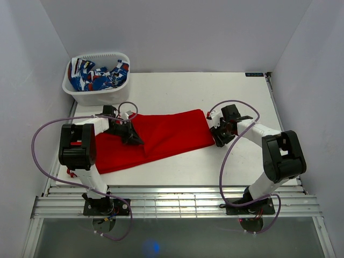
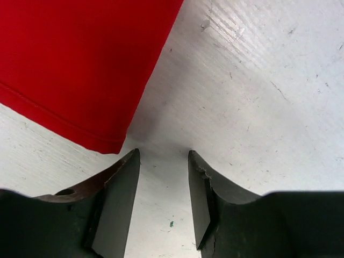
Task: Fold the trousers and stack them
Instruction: Fold the trousers
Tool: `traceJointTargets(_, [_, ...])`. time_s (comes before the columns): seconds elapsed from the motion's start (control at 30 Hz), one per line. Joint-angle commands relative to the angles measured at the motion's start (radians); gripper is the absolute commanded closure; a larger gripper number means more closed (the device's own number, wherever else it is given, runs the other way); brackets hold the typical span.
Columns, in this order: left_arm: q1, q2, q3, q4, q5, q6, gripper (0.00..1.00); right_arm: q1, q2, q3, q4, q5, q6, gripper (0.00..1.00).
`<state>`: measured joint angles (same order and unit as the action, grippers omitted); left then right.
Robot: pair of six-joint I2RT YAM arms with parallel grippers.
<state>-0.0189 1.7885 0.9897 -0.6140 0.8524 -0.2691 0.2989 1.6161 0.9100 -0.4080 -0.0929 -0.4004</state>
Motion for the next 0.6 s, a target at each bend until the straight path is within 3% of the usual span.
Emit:
traceJointTargets(0.0, [0.017,-0.051,0.053,0.054,-0.075,0.033,0.94,-0.02,-0.038,0.007,0.003,-0.065,-0.018,0.51])
traceJointTargets(0.07, [0.058,-0.049,0.066,0.078,-0.037,0.007,0.9,-0.021,-0.045,0.006,-0.002,-0.099,-0.022,0.49])
traceJointTargets(0.17, [0.071,-0.061,0.053,0.12,0.036,-0.039,0.71,-0.023,-0.041,0.016,-0.015,-0.134,-0.021,0.46])
traceJointTargets(0.2, [0.071,-0.075,0.049,0.125,0.031,-0.044,0.61,-0.023,-0.042,0.021,-0.02,-0.139,-0.02,0.46])
traceJointTargets(0.43, [0.073,-0.192,0.036,0.08,-0.22,0.072,0.41,-0.099,-0.033,0.093,-0.051,-0.261,0.0,0.45])
traceJointTargets(0.57, [0.082,-0.242,0.033,0.031,-0.291,0.14,0.41,-0.162,0.048,0.228,-0.081,-0.381,0.075,0.31])
